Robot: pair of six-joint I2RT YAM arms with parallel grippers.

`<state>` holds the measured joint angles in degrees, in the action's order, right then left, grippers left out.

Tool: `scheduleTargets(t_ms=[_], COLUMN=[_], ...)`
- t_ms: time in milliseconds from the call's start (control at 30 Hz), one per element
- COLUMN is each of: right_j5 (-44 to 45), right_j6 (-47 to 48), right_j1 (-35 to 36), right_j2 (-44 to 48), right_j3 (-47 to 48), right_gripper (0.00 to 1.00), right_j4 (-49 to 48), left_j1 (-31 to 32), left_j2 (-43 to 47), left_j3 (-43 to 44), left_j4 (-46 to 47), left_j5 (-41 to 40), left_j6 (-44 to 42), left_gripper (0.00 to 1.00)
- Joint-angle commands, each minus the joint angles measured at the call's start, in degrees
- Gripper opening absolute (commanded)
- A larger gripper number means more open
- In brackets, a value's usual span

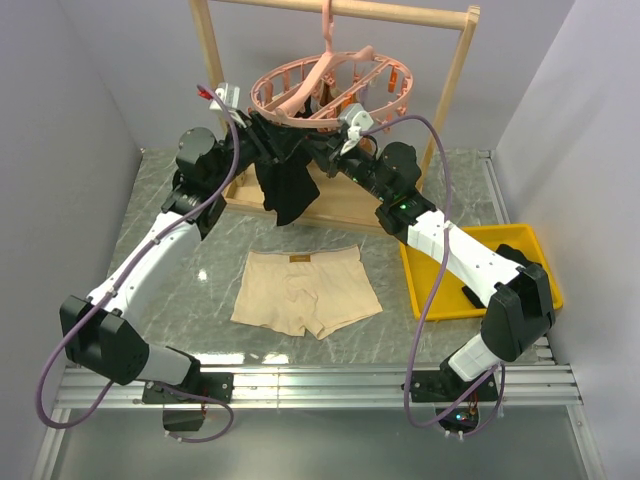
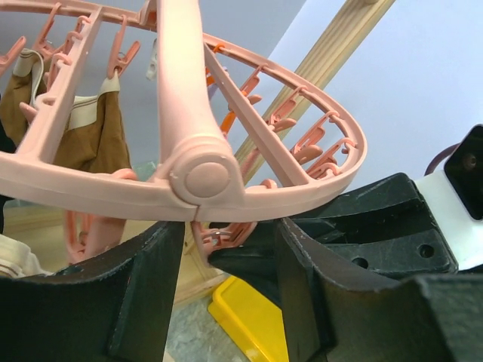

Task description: Clip the underwear to the hanger

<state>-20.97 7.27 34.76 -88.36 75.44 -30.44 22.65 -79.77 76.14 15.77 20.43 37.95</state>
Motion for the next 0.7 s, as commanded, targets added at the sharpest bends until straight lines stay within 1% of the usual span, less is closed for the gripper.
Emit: scheduleTargets(t_ms=[0,167,233,333,433,467,533,600,633,667], right_j5=[-3.1,-3.0,-2.9,-3.0,-3.3,-3.5,-3.7,-3.8,-3.8,-3.8], right_j6=[-1.2,-1.1,-1.1,-1.2,-1.2,-1.1,-0.6,-0.2,0.0,0.1], right_j1=[2.0,2.4,2.3,2.3,2.4,2.3,2.4,2.4,2.3,2.3], right_j2=[0.1,-0.1,-0.1,0.0,0.2,0.5,0.7,1.4,1.9,2.7], right_j3=[0.3,0.1,0.1,-0.2,-0.6,-0.6,-1.4,-2.1,-3.1,-3.5], right_gripper=[0.00,0.00,0.00,0.00,0.00,0.00,0.00,0.00,0.01,0.07], right_j4=[-0.9,-0.9,-0.8,-0.9,-0.7,-0.5,-0.2,0.3,1.0,1.3], left_j1=[0.5,0.9,1.0,1.0,1.0,0.9,0.9,0.9,0.9,0.9], left_j2=[-0.1,-0.5,-0.5,-0.7,-0.7,-0.6,-0.7,-0.8,-0.7,-0.7], left_j3=[-0.1,0.1,0.2,0.2,0.3,0.3,0.2,0.4,0.3,0.2], left_j4=[5.2,6.1,6.2,6.1,6.2,6.5,6.6,5.9,5.9,5.9], left_j5=[-2.5,-2.5,-2.8,-3.0,-3.3,-3.5,-3.5,-3.4,-3.1,-3.2], left_j6=[-0.3,0.1,0.2,0.0,0.1,0.2,0.5,0.5,0.4,0.3], left_gripper=[0.55,0.56,0.53,0.47,0.35,0.28,0.22,0.09,0.04,0.00])
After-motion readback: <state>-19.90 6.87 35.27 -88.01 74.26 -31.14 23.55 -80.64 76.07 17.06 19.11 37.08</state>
